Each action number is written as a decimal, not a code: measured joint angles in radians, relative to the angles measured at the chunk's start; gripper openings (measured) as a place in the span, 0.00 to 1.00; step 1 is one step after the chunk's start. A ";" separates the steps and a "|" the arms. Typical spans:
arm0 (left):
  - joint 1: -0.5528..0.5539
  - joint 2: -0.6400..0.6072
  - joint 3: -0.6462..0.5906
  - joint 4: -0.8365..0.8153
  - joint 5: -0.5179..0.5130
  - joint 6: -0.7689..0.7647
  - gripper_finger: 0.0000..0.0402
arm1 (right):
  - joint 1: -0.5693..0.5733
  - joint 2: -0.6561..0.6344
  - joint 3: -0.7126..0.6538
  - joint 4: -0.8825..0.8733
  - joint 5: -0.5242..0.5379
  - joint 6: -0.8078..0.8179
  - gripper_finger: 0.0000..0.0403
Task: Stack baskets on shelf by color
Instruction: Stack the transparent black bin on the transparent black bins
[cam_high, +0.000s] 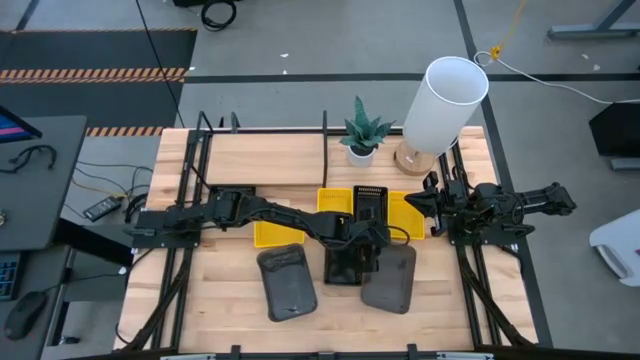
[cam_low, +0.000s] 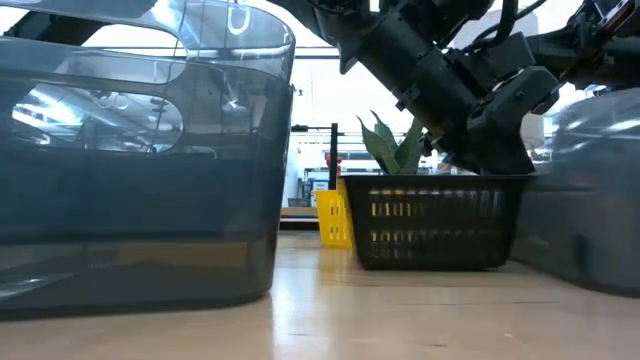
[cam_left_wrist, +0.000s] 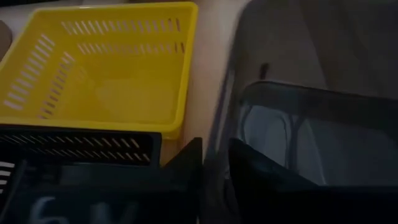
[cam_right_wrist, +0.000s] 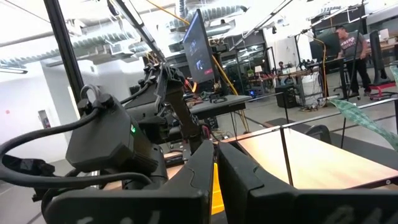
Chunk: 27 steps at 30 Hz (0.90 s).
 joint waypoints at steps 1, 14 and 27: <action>0.000 0.000 0.000 -0.001 -0.001 0.001 0.17 | 0.000 0.000 0.000 0.000 0.000 0.000 0.07; -0.002 -0.022 0.004 -0.015 0.000 -0.033 0.03 | 0.000 0.000 0.000 0.000 0.000 0.000 0.07; -0.036 -0.042 0.285 -0.389 0.004 -0.014 0.03 | 0.000 0.000 0.000 0.000 0.000 0.000 0.07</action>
